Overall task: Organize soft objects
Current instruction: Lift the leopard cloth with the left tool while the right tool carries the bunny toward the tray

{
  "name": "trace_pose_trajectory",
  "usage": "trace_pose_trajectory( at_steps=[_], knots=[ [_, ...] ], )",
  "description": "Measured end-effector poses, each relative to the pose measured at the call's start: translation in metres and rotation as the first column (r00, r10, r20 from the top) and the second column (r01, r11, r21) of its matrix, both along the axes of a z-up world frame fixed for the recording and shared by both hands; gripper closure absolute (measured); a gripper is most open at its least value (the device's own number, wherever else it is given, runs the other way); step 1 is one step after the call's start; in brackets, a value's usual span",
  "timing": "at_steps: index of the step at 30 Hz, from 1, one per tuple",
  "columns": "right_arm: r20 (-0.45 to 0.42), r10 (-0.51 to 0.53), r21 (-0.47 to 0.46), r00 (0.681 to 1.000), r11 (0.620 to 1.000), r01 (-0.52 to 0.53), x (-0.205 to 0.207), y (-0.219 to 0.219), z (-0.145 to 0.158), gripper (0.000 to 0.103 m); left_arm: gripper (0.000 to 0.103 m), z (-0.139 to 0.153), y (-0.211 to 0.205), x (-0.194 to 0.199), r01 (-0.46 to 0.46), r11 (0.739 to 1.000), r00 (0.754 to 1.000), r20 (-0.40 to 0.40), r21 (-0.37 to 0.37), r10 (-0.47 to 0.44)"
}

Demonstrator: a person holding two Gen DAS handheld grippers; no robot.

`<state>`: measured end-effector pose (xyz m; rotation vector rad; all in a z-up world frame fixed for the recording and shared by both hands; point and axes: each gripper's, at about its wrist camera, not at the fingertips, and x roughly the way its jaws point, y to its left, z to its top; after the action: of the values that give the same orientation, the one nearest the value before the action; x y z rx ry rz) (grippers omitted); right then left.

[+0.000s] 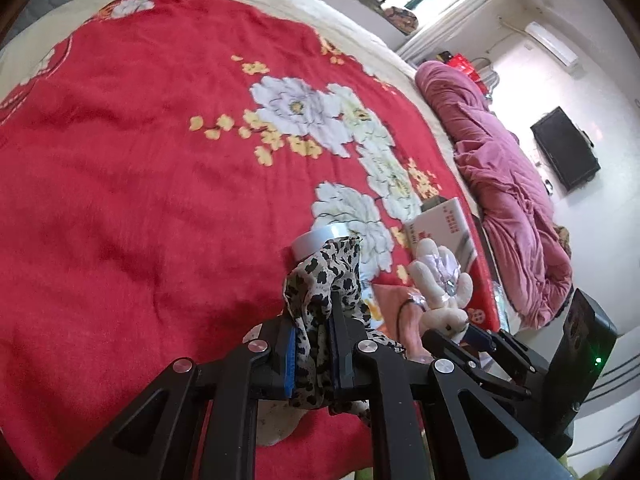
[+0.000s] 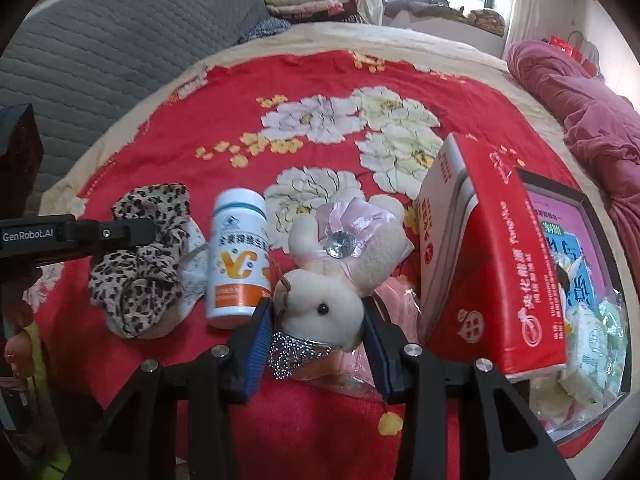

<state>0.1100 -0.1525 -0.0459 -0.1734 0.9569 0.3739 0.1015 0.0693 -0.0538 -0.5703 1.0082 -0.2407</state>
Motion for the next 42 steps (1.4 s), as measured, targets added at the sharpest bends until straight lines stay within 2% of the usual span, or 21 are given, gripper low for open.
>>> trace_pose_trajectory(
  at_steps=[5,9,12,14,16,20,21,23,25,28,33,42],
  knots=[
    [0.001,0.007,0.015,1.0,1.0,-0.007,-0.001,0.001,0.005,0.06,0.09,-0.008,0.009,-0.002,-0.031,0.999,0.999,-0.016,0.016,0.031],
    [-0.024,0.013,0.026,1.0,1.0,-0.012,-0.002,0.003,0.001,0.059,0.086,-0.018,0.017,-0.003,-0.05,0.998,0.999,-0.017,0.025,0.051],
    [-0.033,0.017,0.028,0.999,0.999,-0.016,-0.002,0.004,-0.002,0.059,0.073,-0.018,0.017,-0.003,-0.054,0.997,0.999,0.0,0.061,0.054],
    [-0.033,0.021,0.029,0.999,0.999,-0.02,-0.002,0.005,-0.002,0.059,0.058,-0.019,0.018,-0.002,-0.056,0.996,0.998,-0.001,0.074,0.056],
    [-0.029,0.022,0.031,0.999,0.999,-0.021,-0.002,0.005,-0.001,0.059,0.058,-0.019,0.02,-0.001,-0.065,0.995,0.998,0.017,0.078,0.064],
    [-0.04,0.016,0.035,0.999,0.999,-0.014,0.0,0.004,-0.003,0.059,0.061,-0.019,0.022,-0.001,-0.077,0.992,0.997,0.028,0.101,0.074],
    [-0.044,0.012,0.038,0.999,0.999,-0.01,0.0,0.003,-0.004,0.059,0.064,-0.018,0.022,-0.002,-0.081,0.99,0.996,0.032,0.117,0.078],
    [-0.049,0.011,0.042,0.999,0.999,-0.009,0.001,0.002,-0.004,0.059,0.077,-0.014,0.021,-0.003,-0.082,0.985,0.996,0.044,0.155,0.076],
    [-0.049,0.009,0.045,0.999,0.999,-0.006,0.002,0.002,-0.004,0.059,0.08,-0.01,0.019,-0.003,-0.075,0.982,0.996,0.056,0.176,0.066],
    [-0.046,0.011,0.047,0.999,0.999,-0.009,0.001,0.003,-0.004,0.059,0.092,-0.009,0.016,-0.002,-0.056,0.981,0.997,0.055,0.187,0.047],
    [-0.038,0.009,0.055,0.999,0.998,-0.007,0.0,0.0,0.0,0.059,0.093,0.002,0.014,-0.008,-0.055,0.978,0.995,0.088,0.199,0.038],
    [0.015,0.017,0.099,1.0,0.995,-0.018,-0.007,-0.005,0.023,0.06,0.094,0.043,0.006,-0.019,-0.05,0.98,0.986,0.166,0.193,0.017]
  ],
)
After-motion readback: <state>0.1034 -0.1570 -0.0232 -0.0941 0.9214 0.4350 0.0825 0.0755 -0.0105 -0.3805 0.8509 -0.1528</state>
